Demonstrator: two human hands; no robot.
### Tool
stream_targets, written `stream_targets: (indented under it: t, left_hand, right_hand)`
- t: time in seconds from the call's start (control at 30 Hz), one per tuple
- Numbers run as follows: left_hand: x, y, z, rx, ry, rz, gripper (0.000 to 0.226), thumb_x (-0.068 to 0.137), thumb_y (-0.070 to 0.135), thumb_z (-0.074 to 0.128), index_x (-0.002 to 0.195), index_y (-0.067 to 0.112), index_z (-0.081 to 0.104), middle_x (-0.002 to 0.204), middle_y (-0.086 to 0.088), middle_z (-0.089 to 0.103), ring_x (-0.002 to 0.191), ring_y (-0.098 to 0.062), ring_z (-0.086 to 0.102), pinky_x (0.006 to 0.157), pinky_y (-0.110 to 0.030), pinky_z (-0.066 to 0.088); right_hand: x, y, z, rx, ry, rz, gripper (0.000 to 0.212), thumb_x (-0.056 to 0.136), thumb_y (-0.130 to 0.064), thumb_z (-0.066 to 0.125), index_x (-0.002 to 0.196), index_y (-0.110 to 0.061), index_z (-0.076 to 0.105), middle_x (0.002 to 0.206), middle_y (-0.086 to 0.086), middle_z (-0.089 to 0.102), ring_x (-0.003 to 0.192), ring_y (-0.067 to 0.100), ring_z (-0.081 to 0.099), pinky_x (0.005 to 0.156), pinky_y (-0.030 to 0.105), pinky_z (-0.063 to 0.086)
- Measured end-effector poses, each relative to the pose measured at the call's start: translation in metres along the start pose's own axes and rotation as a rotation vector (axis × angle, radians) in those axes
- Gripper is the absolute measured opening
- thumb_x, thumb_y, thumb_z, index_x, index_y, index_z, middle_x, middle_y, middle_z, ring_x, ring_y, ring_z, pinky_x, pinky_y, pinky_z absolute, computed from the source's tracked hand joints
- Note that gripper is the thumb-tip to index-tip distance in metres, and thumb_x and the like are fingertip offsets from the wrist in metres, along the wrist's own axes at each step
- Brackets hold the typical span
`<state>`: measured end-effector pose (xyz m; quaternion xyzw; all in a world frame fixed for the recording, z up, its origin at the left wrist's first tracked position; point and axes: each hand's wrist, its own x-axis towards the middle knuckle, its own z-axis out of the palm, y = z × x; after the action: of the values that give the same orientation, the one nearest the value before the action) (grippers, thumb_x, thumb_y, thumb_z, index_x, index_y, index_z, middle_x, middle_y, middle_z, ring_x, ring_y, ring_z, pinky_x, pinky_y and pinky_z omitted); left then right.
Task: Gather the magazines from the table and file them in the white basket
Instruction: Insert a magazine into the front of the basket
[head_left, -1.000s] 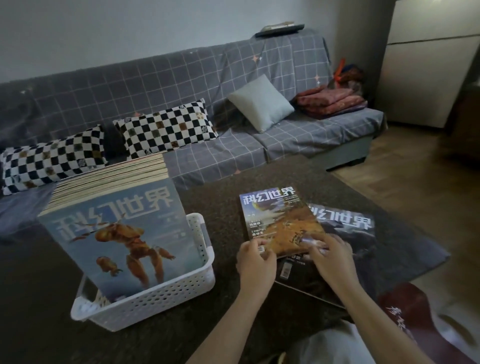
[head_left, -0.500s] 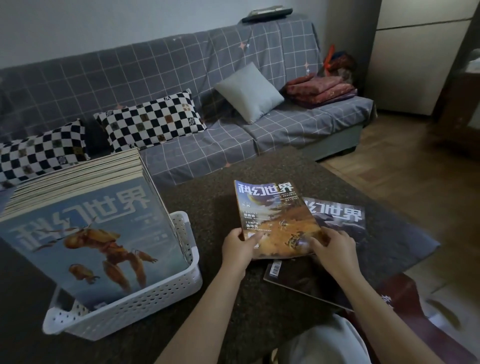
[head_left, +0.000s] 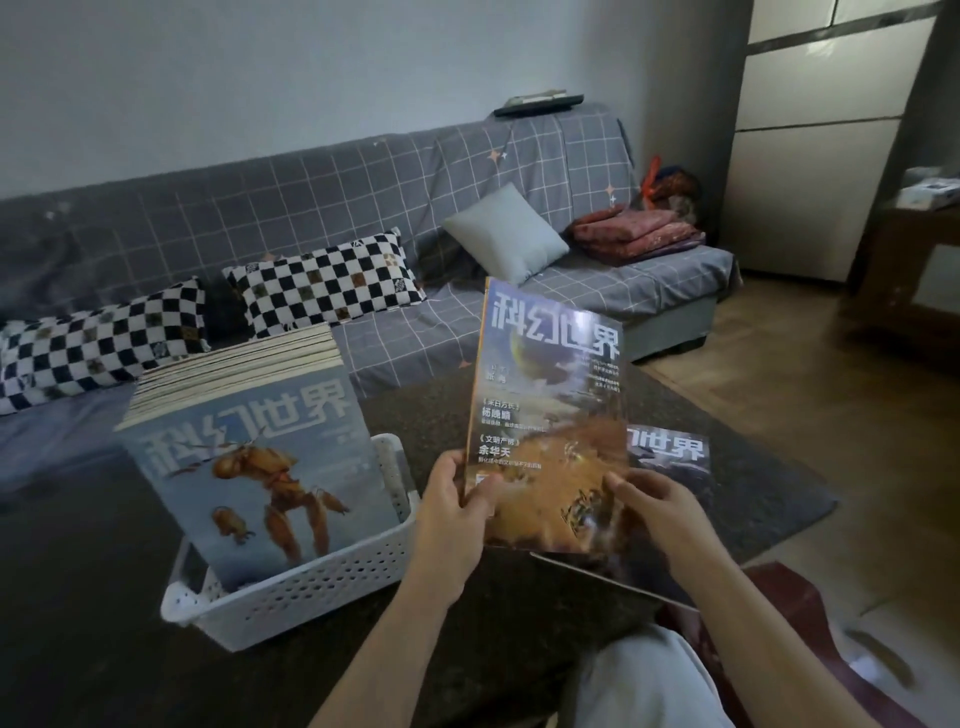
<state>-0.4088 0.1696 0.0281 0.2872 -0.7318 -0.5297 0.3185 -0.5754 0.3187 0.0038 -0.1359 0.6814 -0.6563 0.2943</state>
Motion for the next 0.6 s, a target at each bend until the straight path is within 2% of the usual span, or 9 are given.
stream_targets:
  t: [0.07, 0.17, 0.27, 0.33, 0.43, 0.5, 0.6]
  left_hand:
    - [-0.007, 0.009, -0.018, 0.01, 0.028, 0.052, 0.014, 0.093, 0.025, 0.058, 0.099, 0.036, 0.052, 0.092, 0.01, 0.068, 0.081, 0.0, 0.063, 0.067, -0.018, 0.047]
    - [-0.015, 0.019, -0.045, -0.02, 0.044, 0.091, 0.014, 0.094, 0.02, 0.057, 0.1, 0.032, 0.053, 0.079, 0.017, 0.066, 0.071, 0.003, 0.06, 0.059, -0.011, 0.045]
    - [-0.021, 0.024, -0.072, -0.03, 0.079, 0.093, 0.015, 0.095, 0.019, 0.056, 0.103, 0.031, 0.052, 0.081, 0.016, 0.068, 0.072, 0.003, 0.061, 0.061, -0.012, 0.046]
    - [-0.025, 0.025, -0.091, -0.036, 0.098, 0.104, 0.018, 0.096, 0.018, 0.054, 0.106, 0.033, 0.051, 0.085, 0.016, 0.068, 0.075, 0.002, 0.061, 0.064, -0.014, 0.046]
    - [-0.028, 0.027, -0.118, -0.036, 0.127, 0.121, 0.026, 0.095, 0.017, 0.054, 0.11, 0.038, 0.05, 0.095, 0.023, 0.068, 0.086, 0.003, 0.063, 0.068, -0.016, 0.048]
    - [-0.03, 0.028, -0.135, -0.006, 0.181, 0.148, 0.028, 0.094, 0.017, 0.056, 0.108, 0.041, 0.051, 0.095, 0.028, 0.067, 0.085, 0.006, 0.062, 0.067, -0.014, 0.049]
    - [-0.032, 0.029, -0.159, -0.013, 0.281, 0.146, 0.025, 0.093, 0.02, 0.06, 0.105, 0.041, 0.054, 0.093, 0.024, 0.068, 0.081, 0.005, 0.064, 0.065, -0.017, 0.05]
  right_hand:
    - [-0.008, -0.009, 0.007, 0.095, -0.057, -0.055, 0.024, 0.083, -0.022, 0.068, 0.106, -0.016, 0.065, 0.093, 0.007, 0.073, 0.082, 0.023, 0.07, 0.067, 0.036, 0.055]
    - [-0.019, -0.023, 0.023, 0.155, -0.132, -0.138, 0.019, 0.082, -0.018, 0.068, 0.099, -0.025, 0.065, 0.09, -0.002, 0.074, 0.077, 0.014, 0.071, 0.054, 0.025, 0.053]
    - [-0.028, -0.038, 0.044, 0.133, -0.191, -0.226, 0.029, 0.081, -0.022, 0.069, 0.107, -0.03, 0.061, 0.097, -0.002, 0.072, 0.086, 0.019, 0.07, 0.068, 0.037, 0.056]
    - [-0.034, -0.047, 0.061, 0.116, -0.232, -0.294, 0.032, 0.082, -0.021, 0.067, 0.113, -0.027, 0.058, 0.101, 0.001, 0.071, 0.091, 0.019, 0.069, 0.074, 0.038, 0.057]
    - [-0.041, -0.058, 0.088, 0.106, -0.284, -0.349, 0.028, 0.085, -0.018, 0.064, 0.11, -0.027, 0.056, 0.098, -0.002, 0.071, 0.088, 0.015, 0.069, 0.068, 0.03, 0.057]
    - [-0.043, -0.062, 0.106, 0.108, -0.327, -0.354, 0.026, 0.087, -0.016, 0.063, 0.109, -0.026, 0.056, 0.095, -0.002, 0.072, 0.086, 0.015, 0.07, 0.068, 0.033, 0.058]
    - [-0.045, -0.065, 0.133, 0.074, -0.364, -0.375, 0.025, 0.087, -0.016, 0.062, 0.108, -0.028, 0.055, 0.093, -0.006, 0.073, 0.085, 0.012, 0.07, 0.07, 0.034, 0.058]
